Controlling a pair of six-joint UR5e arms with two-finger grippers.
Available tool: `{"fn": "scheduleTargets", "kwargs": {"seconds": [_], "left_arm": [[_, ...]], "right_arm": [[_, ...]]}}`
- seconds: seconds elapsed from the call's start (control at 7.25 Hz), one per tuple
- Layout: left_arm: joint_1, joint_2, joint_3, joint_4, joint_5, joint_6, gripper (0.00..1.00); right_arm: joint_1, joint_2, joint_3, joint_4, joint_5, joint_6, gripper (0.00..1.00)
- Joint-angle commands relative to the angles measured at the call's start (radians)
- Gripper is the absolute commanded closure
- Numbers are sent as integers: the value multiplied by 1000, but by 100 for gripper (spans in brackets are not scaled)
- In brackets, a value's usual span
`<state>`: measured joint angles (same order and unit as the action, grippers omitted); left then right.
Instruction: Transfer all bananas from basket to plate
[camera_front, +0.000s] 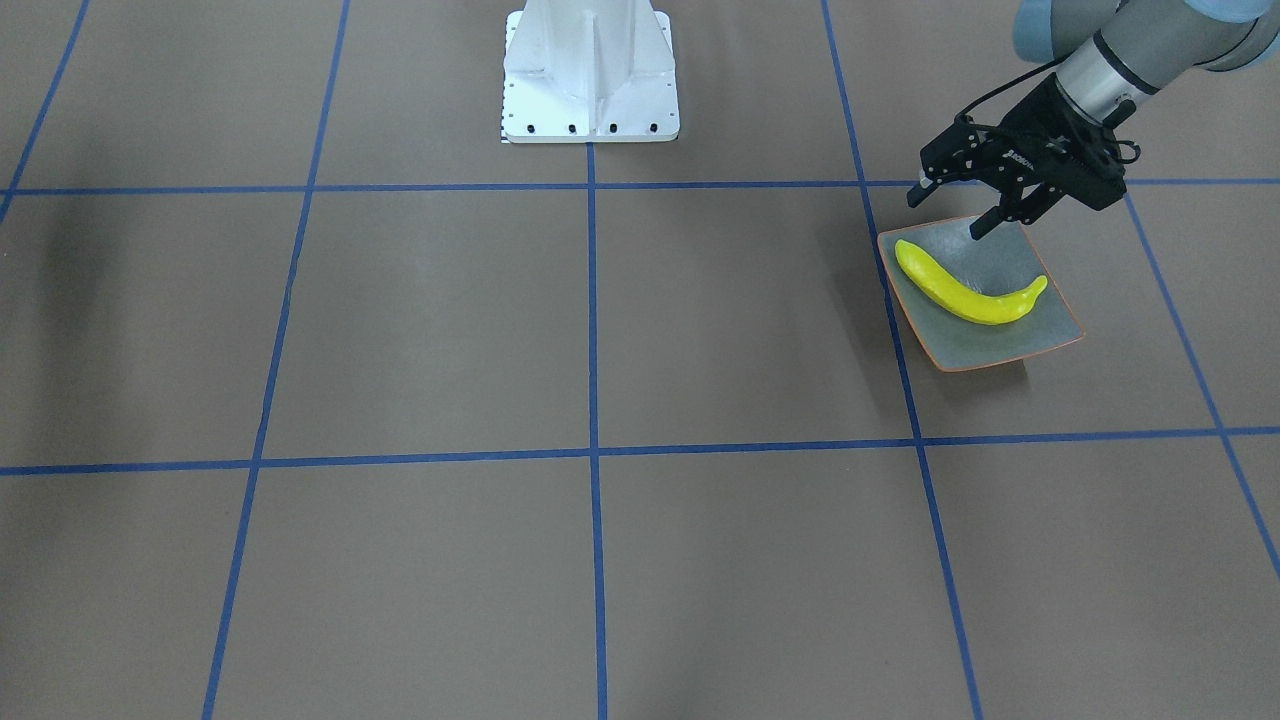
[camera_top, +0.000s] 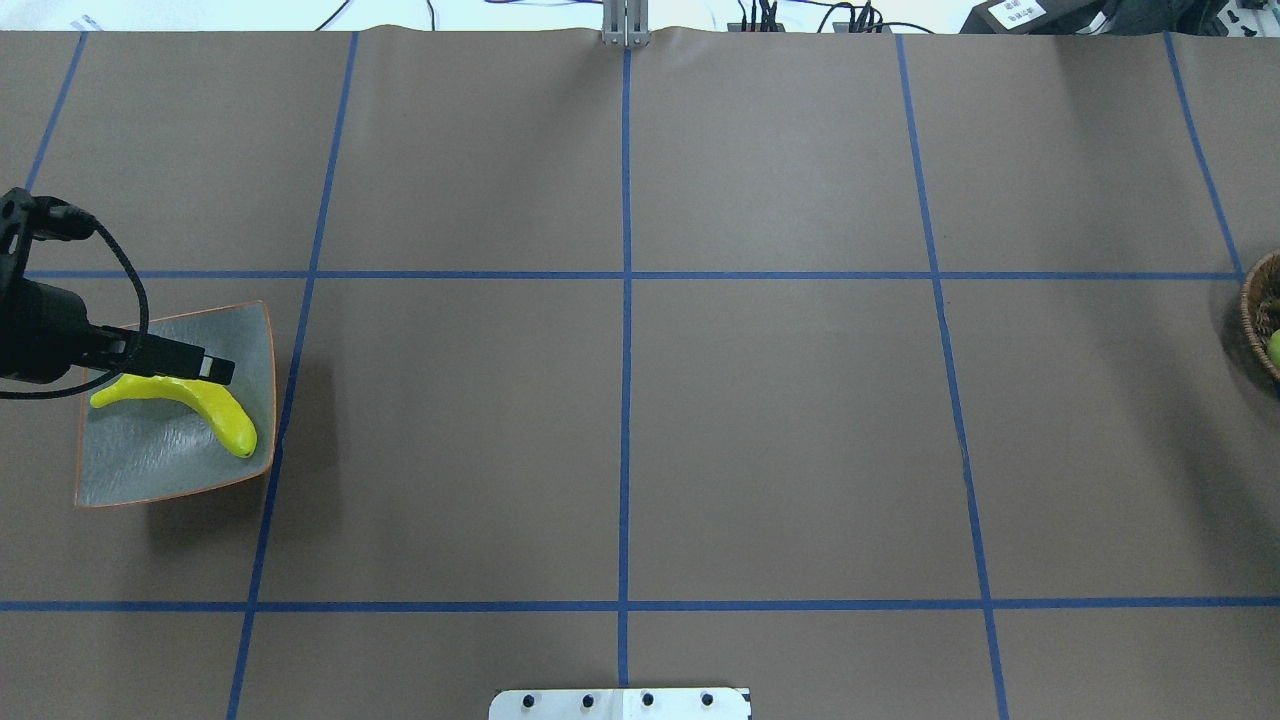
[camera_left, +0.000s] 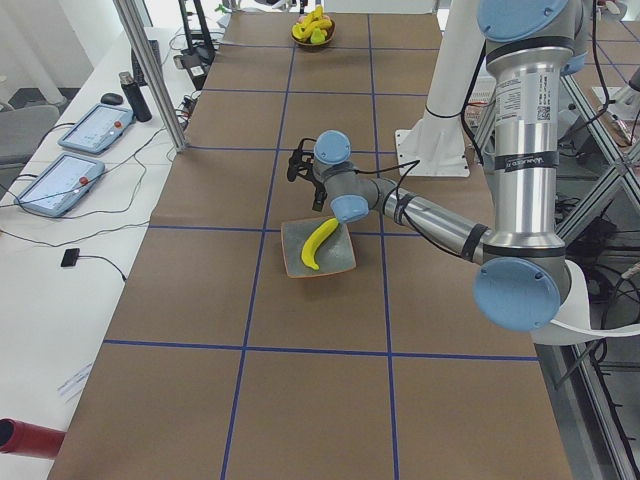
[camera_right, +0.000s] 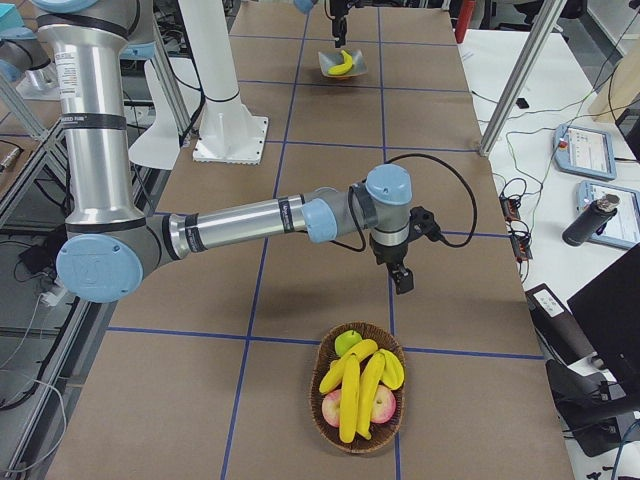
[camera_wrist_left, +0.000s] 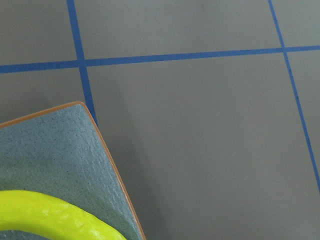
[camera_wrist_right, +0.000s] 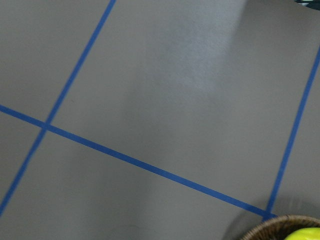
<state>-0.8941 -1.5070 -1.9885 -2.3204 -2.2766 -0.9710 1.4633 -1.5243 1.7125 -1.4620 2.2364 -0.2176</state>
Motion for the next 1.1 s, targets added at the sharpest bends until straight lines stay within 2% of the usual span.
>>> {"fn": "scheduleTargets", "kwargs": {"seconds": [0.0, 0.41, 0.69, 0.83, 0.97], "left_arm": [[0, -2, -4, -1, 5, 0, 0], [1, -15, -6, -4, 8, 2, 0], [1, -15, -7, -4, 8, 2, 0], [1, -15, -7, -4, 9, 2, 0], [0, -13, -9, -5, 9, 2, 0]], "right_arm": [[78, -28, -98, 5, -4, -248, 0], [121, -111, -120, 22, -32, -553, 0], [126, -149, -129, 22, -70, -682, 0], [126, -152, -164, 50, -86, -693, 0], [126, -152, -266, 200, -90, -686, 0]]}}
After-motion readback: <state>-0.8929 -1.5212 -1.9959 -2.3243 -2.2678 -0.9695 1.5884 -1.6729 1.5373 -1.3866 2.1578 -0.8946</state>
